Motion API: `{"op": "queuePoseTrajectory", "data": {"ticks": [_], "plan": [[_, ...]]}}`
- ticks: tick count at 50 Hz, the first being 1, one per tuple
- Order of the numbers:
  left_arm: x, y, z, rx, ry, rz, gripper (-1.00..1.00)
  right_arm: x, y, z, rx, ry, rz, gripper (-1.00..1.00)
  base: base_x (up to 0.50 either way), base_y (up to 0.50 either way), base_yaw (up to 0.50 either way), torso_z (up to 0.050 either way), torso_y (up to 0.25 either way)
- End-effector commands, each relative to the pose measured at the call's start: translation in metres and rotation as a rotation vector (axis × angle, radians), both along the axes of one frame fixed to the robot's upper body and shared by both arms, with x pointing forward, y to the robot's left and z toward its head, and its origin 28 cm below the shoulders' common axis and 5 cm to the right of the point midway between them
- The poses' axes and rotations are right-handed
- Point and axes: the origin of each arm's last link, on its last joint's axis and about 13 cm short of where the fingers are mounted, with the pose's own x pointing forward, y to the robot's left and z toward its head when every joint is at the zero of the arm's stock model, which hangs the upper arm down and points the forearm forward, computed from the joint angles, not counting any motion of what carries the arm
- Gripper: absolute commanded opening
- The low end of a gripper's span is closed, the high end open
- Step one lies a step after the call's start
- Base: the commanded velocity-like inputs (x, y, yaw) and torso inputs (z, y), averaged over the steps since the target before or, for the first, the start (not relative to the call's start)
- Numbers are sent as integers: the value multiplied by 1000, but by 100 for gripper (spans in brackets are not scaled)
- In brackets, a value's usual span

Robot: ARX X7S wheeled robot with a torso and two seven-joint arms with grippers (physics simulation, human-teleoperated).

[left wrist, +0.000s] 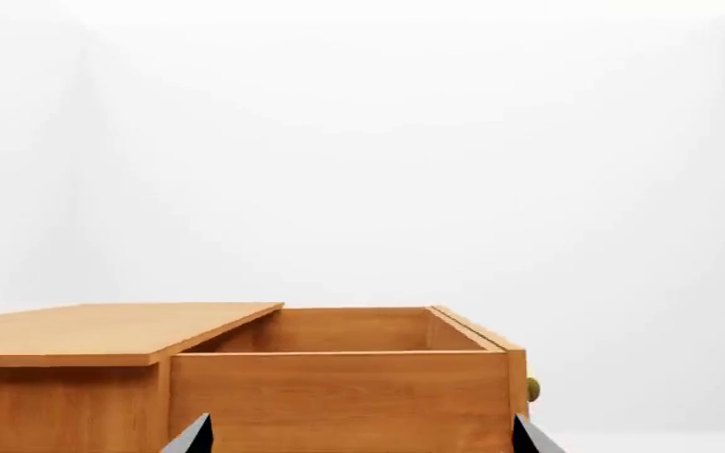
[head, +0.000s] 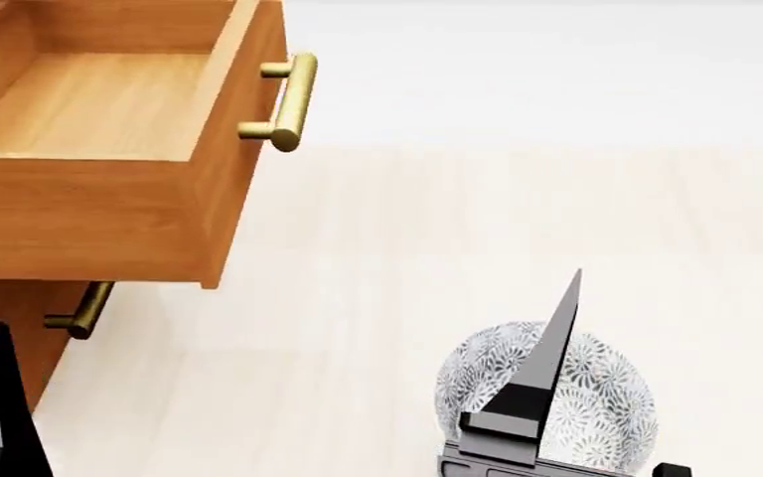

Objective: Put the bowl on top of the cabinet.

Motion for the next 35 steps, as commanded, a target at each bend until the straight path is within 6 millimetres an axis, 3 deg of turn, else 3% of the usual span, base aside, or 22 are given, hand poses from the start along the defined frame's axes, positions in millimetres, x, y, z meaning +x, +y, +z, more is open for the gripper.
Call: {"op": "queuePoseTrajectory", "data": {"ticks": [1,29,35], "plan": [[0,0,0,1,-1,4,100,-1,0,1,-3,-1,-1,100,0,500,0,0,0],[-1,0,1,-1,-8,4,100,-1,0,1,18,-8,14,100,0,500,0,0,0],[-3,1,3,-8,-16,-8,100,-1,-1,1,40,-10,27,100,0,0,0,16,0]]}}
